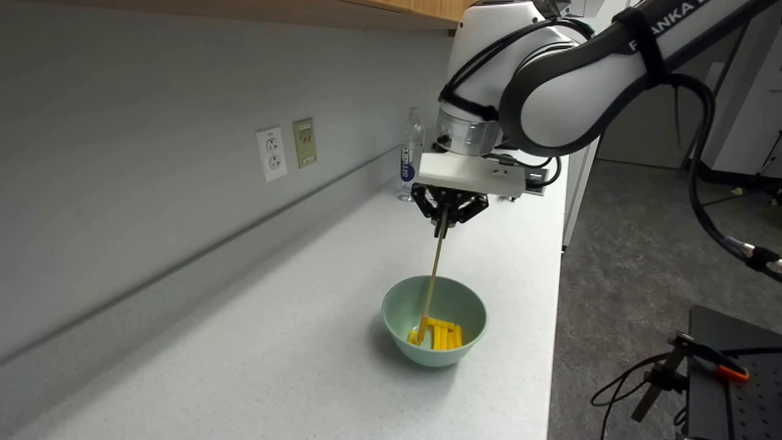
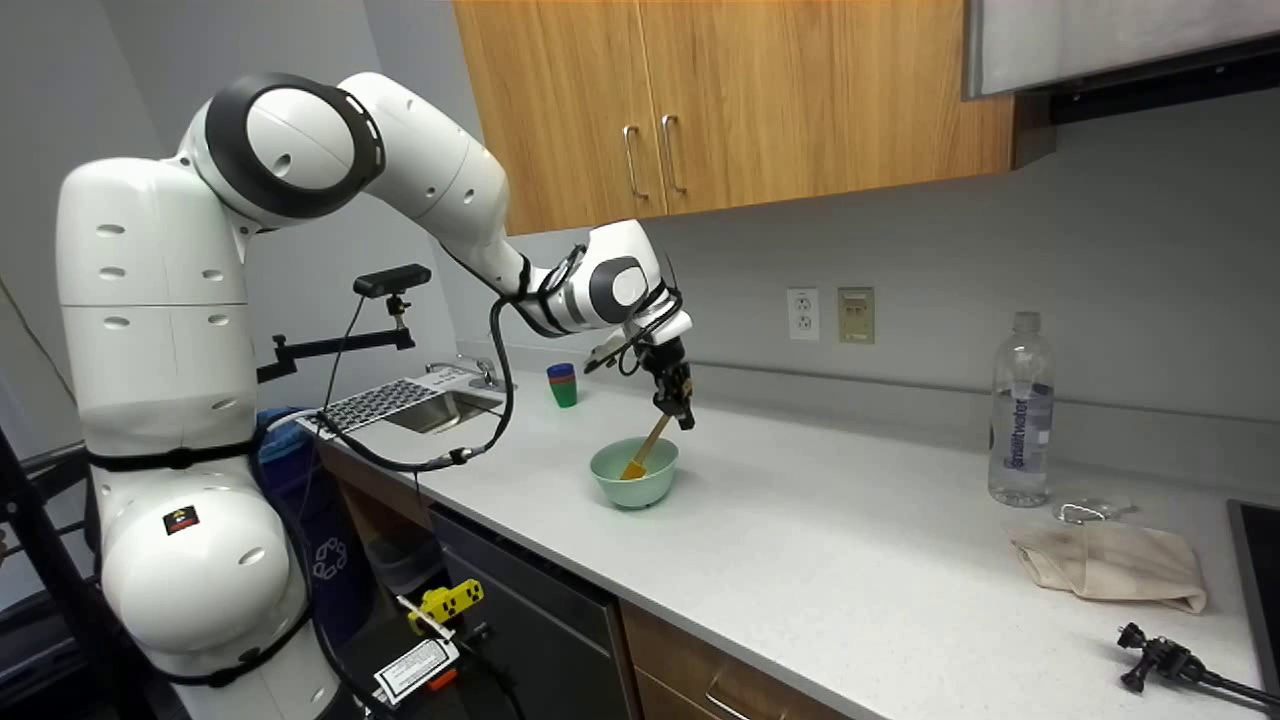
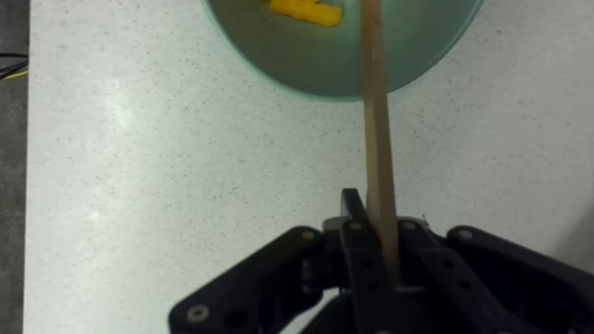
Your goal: Stir the contents of the blue bowl
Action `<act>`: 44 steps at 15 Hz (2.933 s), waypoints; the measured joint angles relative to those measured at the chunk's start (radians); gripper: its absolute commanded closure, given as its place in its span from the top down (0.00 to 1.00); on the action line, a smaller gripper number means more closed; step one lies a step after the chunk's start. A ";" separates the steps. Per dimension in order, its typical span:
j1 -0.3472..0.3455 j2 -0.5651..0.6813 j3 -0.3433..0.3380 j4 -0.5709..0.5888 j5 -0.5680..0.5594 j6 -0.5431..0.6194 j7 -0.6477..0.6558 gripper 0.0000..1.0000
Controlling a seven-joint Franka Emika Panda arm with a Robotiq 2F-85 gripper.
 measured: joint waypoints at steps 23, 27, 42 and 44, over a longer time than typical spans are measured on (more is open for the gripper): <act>0.012 0.008 -0.038 0.013 -0.192 0.086 0.233 0.02; 0.005 0.024 -0.020 0.011 -0.065 0.023 0.070 0.02; 0.016 0.032 -0.067 0.043 -0.333 0.012 0.277 0.02; 0.018 0.032 -0.063 0.043 -0.328 0.036 0.300 0.02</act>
